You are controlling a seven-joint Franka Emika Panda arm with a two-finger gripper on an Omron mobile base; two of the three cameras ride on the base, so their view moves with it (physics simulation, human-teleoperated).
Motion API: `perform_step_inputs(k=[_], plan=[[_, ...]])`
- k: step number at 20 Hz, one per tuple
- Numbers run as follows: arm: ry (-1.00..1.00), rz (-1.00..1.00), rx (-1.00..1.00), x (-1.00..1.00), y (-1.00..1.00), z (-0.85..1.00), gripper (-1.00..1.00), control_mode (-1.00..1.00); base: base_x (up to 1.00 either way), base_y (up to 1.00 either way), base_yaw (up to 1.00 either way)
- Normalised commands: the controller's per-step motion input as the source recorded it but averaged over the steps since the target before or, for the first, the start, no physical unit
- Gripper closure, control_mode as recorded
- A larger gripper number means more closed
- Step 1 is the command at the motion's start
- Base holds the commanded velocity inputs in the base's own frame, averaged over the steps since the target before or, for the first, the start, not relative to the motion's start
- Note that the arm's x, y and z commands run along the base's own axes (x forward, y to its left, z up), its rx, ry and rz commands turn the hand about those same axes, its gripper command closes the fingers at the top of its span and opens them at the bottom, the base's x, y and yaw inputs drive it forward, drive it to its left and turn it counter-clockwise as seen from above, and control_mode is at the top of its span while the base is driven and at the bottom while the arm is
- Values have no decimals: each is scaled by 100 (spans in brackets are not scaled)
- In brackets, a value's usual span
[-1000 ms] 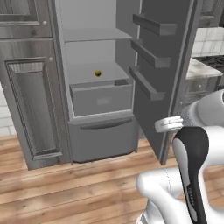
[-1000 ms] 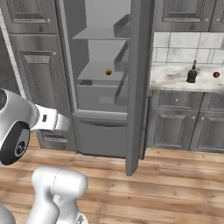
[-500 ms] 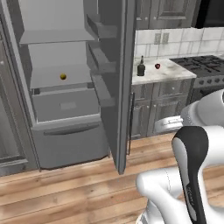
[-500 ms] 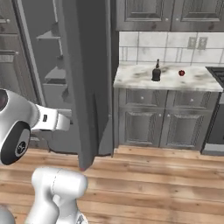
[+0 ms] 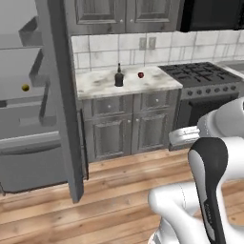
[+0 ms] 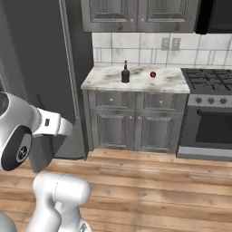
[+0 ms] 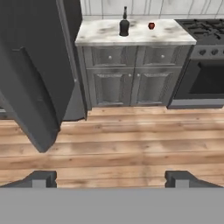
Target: Place the liquor on the top shelf of the fridge to keep it out of children's reach, and place the lemon and apple on lower shelves for easy access.
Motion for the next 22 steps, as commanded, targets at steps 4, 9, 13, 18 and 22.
perform_step_inputs(k=[4,9,13,18,22], plan=[[0,0,0,0,0,0,-100,100,36,-97,0],[0,0,0,0,0,0,-100,100,53,-82,0],[0,0,0,0,0,0,-100,100,76,-53,0],[0,0,0,0,0,0,-100,100,94,-36,0],[0,0,0,0,0,0,-100,100,100,-28,0]])
